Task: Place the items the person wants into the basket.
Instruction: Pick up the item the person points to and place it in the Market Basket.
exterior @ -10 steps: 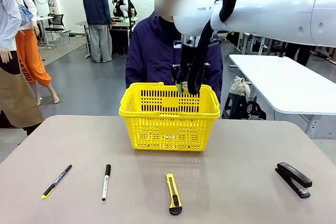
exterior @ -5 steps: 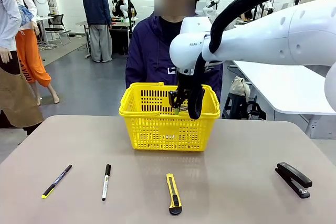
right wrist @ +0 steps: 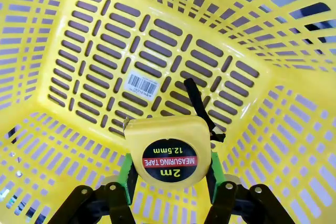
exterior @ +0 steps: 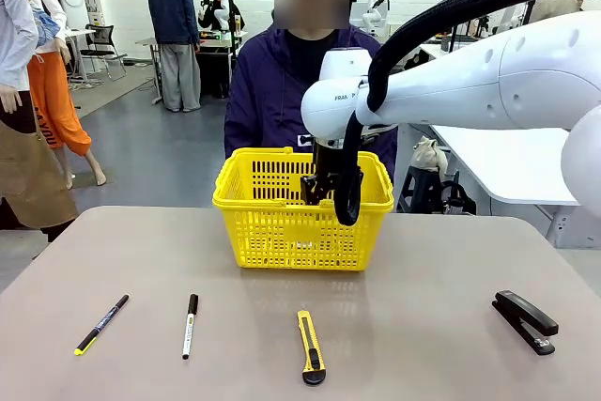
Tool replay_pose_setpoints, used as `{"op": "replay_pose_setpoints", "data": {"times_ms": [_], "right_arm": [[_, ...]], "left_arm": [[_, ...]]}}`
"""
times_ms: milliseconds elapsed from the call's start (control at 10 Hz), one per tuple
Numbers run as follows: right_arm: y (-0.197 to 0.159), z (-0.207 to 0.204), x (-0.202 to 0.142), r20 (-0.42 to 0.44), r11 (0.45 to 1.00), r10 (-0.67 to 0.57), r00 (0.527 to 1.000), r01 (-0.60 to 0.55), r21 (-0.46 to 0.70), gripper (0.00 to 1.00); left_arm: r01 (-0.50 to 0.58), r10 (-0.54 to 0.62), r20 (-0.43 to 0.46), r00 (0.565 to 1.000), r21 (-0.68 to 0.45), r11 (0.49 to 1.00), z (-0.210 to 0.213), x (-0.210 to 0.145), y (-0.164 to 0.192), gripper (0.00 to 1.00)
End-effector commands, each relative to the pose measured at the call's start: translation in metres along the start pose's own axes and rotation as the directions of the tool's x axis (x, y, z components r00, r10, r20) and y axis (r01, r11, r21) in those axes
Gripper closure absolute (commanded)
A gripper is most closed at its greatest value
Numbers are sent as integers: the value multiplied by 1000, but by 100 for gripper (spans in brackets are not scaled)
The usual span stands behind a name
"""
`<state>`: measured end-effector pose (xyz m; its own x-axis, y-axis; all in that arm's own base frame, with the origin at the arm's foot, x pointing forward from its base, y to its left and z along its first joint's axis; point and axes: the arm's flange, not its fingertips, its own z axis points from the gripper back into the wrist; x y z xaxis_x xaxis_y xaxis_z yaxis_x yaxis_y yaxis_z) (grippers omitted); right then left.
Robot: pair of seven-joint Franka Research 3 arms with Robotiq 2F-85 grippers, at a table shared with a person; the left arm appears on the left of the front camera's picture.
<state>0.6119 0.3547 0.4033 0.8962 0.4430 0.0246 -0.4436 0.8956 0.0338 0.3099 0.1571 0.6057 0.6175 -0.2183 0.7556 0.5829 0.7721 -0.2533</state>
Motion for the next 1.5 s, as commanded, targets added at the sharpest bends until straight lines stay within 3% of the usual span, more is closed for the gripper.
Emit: {"op": "replay_pose_setpoints", "data": {"times_ms": [0, 500, 800, 1000, 1400], "right_arm": [[-1, 0, 1, 8, 999, 31, 999, -31, 13, 0], [-2, 1, 1, 12, 999, 38, 999, -38, 4, 0], [-2, 24, -10, 51, 999, 33, 998, -33, -2, 0], [2, 78, -48, 92, 1000, 7, 996, -7, -3, 0], [-17, 177, -202, 186, 996, -53, 981, 65, -61, 0]], "left_arm": [[14, -14, 11, 1000, -13, 1000, 1, -1, 1, 0], [14, -14, 11, 1000, -13, 1000, 1, -1, 1, 0], [14, -14, 11, 1000, -13, 1000, 1, -1, 1, 0], [14, -14, 11, 1000, -13, 1000, 1, -1, 1, 0], [14, -14, 11, 1000, -13, 1000, 1, -1, 1, 0]]}}
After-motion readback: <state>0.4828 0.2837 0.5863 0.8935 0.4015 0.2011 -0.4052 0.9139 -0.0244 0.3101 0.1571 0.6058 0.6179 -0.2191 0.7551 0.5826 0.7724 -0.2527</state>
